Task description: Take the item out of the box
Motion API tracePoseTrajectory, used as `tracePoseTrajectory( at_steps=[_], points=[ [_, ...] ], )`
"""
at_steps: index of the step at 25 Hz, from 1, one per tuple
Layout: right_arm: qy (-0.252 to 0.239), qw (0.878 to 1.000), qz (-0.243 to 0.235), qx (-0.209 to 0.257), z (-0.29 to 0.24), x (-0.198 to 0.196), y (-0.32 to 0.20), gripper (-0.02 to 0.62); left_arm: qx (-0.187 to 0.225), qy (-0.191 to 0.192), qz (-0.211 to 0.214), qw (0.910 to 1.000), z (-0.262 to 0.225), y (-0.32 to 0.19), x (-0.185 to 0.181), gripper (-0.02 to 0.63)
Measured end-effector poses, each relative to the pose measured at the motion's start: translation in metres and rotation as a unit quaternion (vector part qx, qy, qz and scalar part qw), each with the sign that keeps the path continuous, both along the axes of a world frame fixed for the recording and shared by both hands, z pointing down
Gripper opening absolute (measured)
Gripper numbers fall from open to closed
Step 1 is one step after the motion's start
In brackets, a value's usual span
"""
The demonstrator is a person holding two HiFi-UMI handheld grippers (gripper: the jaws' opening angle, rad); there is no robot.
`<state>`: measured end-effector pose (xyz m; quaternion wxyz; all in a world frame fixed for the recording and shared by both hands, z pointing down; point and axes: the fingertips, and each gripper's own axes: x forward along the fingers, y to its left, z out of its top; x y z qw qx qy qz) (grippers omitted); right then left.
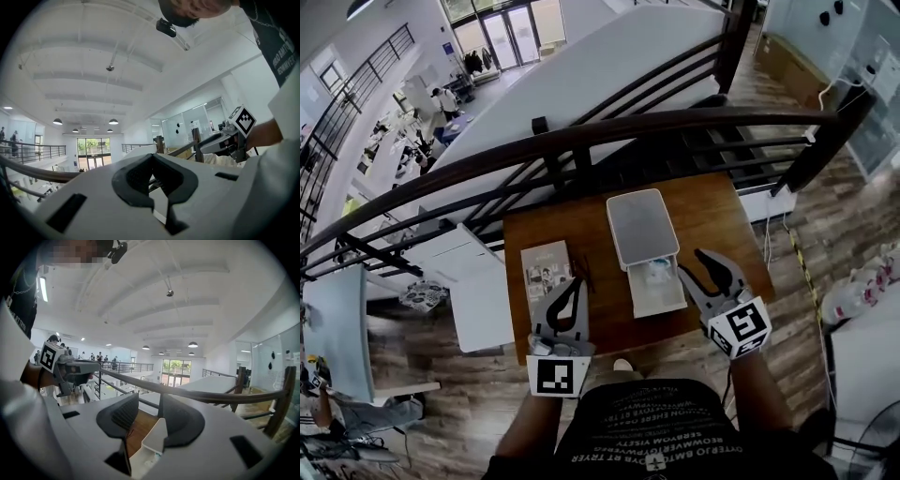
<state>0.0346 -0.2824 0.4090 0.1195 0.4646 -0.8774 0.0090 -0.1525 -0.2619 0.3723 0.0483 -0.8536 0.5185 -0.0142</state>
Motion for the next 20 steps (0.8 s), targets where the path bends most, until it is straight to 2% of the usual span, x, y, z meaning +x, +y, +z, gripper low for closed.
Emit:
tracePoseTrajectory(
  at_steps=[9, 20],
  points=[
    [0.020, 0.999, 0.021, -0.039, 0.039, 0.007, 0.001, 0.163, -0.016, 0.013, 0.014, 0.9997, 0.017, -0.003, 0.000, 0.006],
    [0.028, 0.995, 0.019, -0.097, 0.099, 0.016, -0.004, 0.163, -0.020, 0.001, 0.011, 0.9997, 0.020, -0.002, 0.008, 0.006]
  ],
)
